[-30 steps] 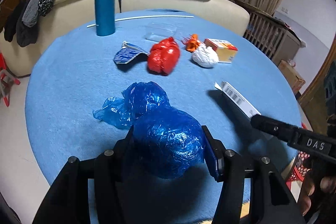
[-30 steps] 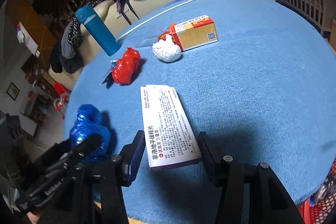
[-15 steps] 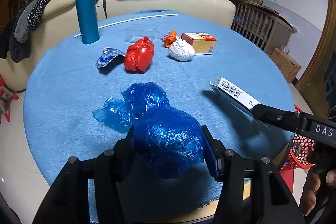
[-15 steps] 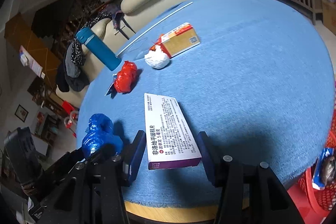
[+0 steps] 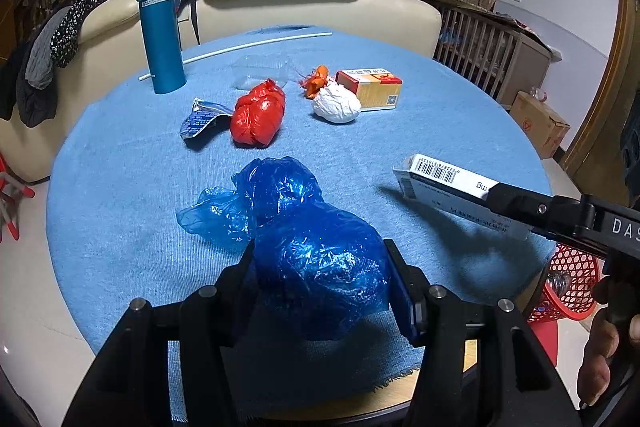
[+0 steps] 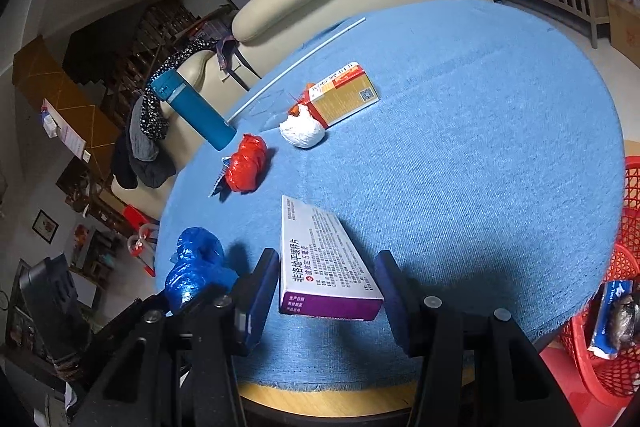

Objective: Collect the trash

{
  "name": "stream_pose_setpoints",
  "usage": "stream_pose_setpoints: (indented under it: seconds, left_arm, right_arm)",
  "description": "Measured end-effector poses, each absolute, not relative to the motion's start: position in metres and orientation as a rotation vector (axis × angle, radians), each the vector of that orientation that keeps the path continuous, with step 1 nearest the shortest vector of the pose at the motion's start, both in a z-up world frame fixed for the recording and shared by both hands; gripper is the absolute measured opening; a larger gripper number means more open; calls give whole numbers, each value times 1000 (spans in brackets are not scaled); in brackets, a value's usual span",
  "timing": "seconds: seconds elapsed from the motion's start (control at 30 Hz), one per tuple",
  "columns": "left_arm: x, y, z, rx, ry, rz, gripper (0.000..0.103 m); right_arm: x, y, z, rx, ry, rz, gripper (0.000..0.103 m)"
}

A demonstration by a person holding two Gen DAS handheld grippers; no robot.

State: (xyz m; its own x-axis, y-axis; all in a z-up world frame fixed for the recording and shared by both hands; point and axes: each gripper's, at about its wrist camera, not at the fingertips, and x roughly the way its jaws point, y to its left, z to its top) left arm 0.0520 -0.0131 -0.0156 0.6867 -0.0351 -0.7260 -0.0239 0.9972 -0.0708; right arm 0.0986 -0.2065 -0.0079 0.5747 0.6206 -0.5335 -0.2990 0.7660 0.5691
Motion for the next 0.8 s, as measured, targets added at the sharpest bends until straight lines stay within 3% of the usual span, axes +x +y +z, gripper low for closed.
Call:
stream_pose_setpoints:
  seconds: [0.53, 0.8]
  left_arm:
    - [50, -15, -12, -79, 804, -13, 59]
    - [51, -19, -13, -71, 806, -19, 59]
  right_arm:
    - [97, -212, 8, 459, 750, 569, 51]
    - [97, -214, 10, 460, 749, 575, 45]
